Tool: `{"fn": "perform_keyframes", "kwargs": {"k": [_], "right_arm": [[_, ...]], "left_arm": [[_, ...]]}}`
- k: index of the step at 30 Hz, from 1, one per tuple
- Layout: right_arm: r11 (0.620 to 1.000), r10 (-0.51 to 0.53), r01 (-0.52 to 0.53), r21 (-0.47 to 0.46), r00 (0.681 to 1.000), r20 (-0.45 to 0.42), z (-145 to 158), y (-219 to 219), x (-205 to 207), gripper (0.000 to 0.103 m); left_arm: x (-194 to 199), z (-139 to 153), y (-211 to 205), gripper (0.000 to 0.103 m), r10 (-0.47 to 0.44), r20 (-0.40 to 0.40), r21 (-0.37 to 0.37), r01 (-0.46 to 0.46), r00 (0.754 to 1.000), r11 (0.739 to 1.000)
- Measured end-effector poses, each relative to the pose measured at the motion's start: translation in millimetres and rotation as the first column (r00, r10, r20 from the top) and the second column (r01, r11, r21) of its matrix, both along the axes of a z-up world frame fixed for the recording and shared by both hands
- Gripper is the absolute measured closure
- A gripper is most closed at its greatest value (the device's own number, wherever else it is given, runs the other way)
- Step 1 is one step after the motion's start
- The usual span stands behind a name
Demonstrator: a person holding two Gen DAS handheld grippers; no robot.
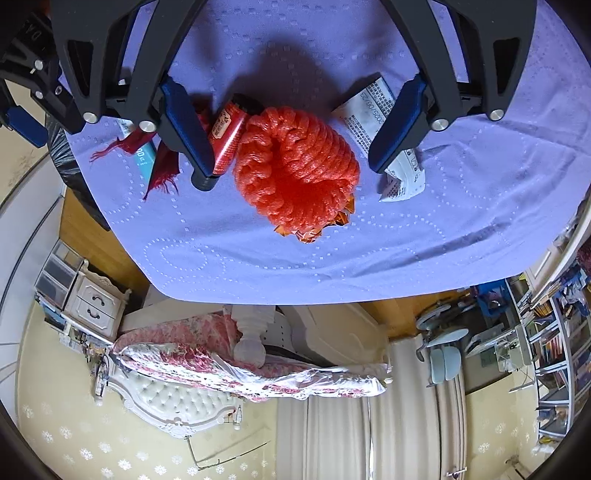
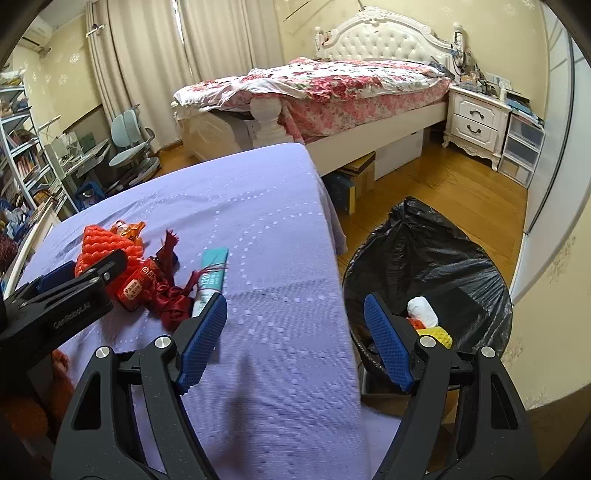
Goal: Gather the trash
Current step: 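Move both open grippers back over the table, then grasp the orange mesh net with the left gripper while the right grasps the toothpaste tube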
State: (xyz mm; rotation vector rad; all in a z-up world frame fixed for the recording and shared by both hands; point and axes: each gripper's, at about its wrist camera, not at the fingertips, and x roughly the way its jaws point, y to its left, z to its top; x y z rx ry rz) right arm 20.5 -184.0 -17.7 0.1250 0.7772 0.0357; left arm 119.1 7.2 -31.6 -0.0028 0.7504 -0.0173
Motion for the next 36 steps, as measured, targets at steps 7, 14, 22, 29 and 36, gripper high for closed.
{"fn": "perform_keyframes", "kwargs": {"k": [7,14,22,29,36], "right_arm": [[1.000,0.025,-0.025,-0.014,1.000,-0.009,-2,11,0,0.028],[0.998,0.063,-0.063,-0.027,0.998,-0.013,-5,22,-8,0.028],[0.994,0.100,-0.102,-0.047,0.994,-0.036,-6,35,-9,0.038],[0.992,0.110,-0.115,-0.060,0.991,-0.076,-10,47,4,0.053],[0.989,0.122,-0.128,-0.073,0.989,-0.084,-13,55,9,0.078]], "left_arm": [[-13,-1,9,0.055,-0.046,0.006,-0.039,0.046,0.999,0.998],[-38,5,25,0.055,-0.034,0.021,-0.058,0.035,0.999,0.998],[-64,5,47,0.055,-0.021,0.010,-0.049,0.021,1.000,0.999],[-76,-5,64,0.054,0.003,-0.015,-0.020,-0.003,1.000,1.000],[-79,-6,71,0.049,0.012,-0.018,-0.039,-0.012,1.000,0.999]]}}
